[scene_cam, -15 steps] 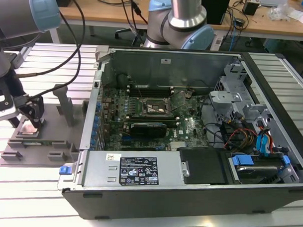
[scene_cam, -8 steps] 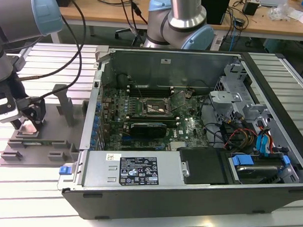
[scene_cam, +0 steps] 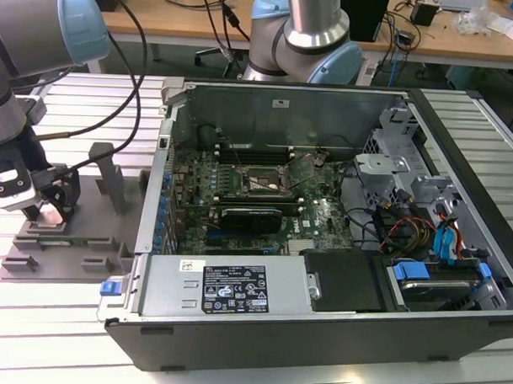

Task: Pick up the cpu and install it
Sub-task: 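Pick up the cpu and move it towards the insertion slot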

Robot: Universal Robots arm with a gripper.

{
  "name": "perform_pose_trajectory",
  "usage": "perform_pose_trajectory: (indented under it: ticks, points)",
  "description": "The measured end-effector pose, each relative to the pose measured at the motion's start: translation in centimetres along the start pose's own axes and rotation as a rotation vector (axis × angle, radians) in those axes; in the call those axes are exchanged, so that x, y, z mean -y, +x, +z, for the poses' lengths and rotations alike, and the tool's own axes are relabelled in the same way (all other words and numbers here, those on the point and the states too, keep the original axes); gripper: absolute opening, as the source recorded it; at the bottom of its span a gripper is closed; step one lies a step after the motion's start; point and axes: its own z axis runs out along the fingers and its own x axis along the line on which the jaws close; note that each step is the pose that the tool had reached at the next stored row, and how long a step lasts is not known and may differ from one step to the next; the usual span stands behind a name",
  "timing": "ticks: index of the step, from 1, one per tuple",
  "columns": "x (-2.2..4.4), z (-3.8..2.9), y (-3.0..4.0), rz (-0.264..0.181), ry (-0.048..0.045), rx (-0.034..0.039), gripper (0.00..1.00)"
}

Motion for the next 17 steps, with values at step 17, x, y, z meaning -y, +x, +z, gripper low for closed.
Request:
perform_pose_trajectory:
  ticks: [17]
  points:
    - [-0.31, -0.2, 0.27, 0.0, -0.0022, 0.0023, 0.6]
